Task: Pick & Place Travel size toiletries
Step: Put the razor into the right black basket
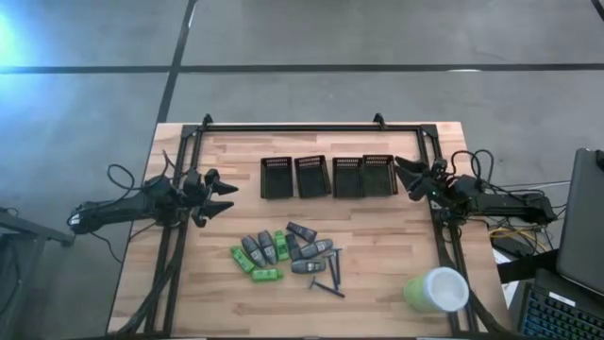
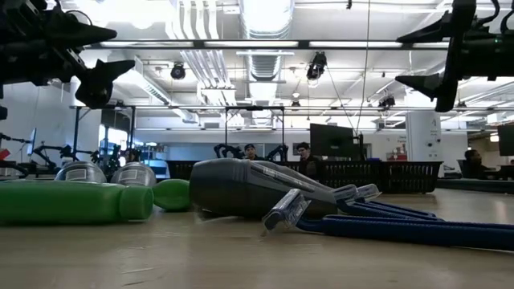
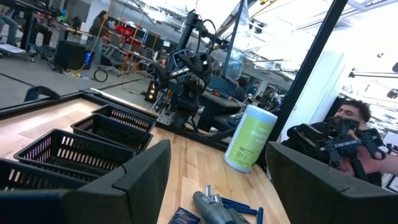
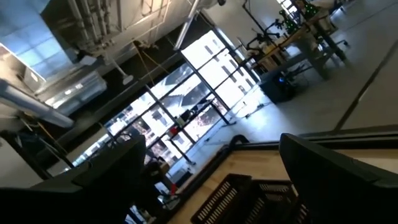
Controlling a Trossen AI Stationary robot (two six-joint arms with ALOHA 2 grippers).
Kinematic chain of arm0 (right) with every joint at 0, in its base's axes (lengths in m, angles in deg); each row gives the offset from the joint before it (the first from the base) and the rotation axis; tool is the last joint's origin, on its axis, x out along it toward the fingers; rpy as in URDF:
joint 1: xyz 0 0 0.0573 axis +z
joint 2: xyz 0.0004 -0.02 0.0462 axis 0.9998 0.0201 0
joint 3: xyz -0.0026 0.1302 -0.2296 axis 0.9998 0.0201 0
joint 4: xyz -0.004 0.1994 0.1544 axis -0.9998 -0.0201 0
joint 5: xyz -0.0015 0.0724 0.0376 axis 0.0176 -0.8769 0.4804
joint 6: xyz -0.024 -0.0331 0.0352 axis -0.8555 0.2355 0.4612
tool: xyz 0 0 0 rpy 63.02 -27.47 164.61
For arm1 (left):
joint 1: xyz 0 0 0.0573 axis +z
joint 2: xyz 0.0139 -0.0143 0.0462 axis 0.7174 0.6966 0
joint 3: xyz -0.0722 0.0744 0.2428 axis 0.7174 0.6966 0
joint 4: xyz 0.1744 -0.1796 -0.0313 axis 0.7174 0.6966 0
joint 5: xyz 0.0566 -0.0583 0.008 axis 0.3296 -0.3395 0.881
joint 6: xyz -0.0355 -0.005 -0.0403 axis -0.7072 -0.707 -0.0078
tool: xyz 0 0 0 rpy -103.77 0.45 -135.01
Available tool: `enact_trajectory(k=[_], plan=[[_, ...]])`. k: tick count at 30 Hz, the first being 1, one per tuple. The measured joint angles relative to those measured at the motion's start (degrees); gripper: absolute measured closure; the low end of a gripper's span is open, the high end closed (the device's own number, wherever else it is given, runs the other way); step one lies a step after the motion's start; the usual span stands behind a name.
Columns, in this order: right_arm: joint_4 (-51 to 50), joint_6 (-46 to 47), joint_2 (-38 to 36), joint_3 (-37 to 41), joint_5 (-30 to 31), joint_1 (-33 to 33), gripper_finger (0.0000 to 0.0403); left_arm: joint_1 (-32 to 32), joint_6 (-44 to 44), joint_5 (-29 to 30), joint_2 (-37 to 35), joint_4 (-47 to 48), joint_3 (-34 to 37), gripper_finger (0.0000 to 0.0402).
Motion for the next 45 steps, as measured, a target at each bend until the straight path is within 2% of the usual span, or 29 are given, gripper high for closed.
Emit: enact_trajectory(k=[3, 12, 15, 17, 19, 23, 30, 33, 35, 39, 41, 45], plan=[[0.8, -1.44, -0.11, -0.02, 1.62, 0.0, 0.0039, -0.01, 0.0, 0.01, 0.0, 0.0, 0.0, 0.0133], [0.89, -1.71, -0.08, -0.02, 1.39, 0.02, 0.0039, -0.02, 0.0, 0.0, 0.01, -0.02, 0.0, 0.0133], [0.93, 1.37, -0.08, -0.02, 1.05, 0.02, 0.0039, 0.0, -0.02, 0.0, 0.01, -0.02, 0.0, 0.0133], [0.99, 3.2, -0.3, -0.02, -2.14, -0.02, 0.0039, 0.0, 0.0, 0.0, -0.01, -0.02, 0.0, 0.0133], [1.61, 1.03, -0.93, 0.02, -5.19, 0.02, 0.0039, 0.0, 0.0, 0.01, 0.0, -0.02, 0.0, 0.0133], [5.61, -2.92, -2.15, 0.03, -6.68, 0.02, 0.0039, 0.0, -0.02, 0.02, 0.02, -0.04, 0.0, 0.0133], [5.0, -10.73, -2.42, 0.05, -12.75, 0.02, 0.0039, -0.02, -0.02, 0.01, 0.03, 0.09, 0.0, 0.0133], [11.0, -16.31, -1.37, 0.05, -12.76, 0.02, 0.0039, -0.02, -0.02, 0.02, 0.03, 0.15, 0.0, 0.0133], [16.67, -20.67, -0.09, 0.01, -15.02, 0.15, 0.0039, 0.0, -0.02, 0.02, 0.03, 0.19, 0.0, 0.0133], [26.0, -28.52, 4.51, 0.05, -25.99, 0.15, 0.0039, -0.01, -0.02, 0.02, 0.03, 0.25, 0.0, 0.0133], [31.55, -30.86, 7.71, 0.03, -29.64, 0.15, 0.0039, -0.02, -0.02, 0.02, 0.03, 0.27, 0.0, 0.0133], [38.13, -30.9, 15.45, -0.28, -29.88, 0.15, 0.0039, -0.01, -0.02, 0.02, 0.03, 0.35, 0.0, 0.0133]])
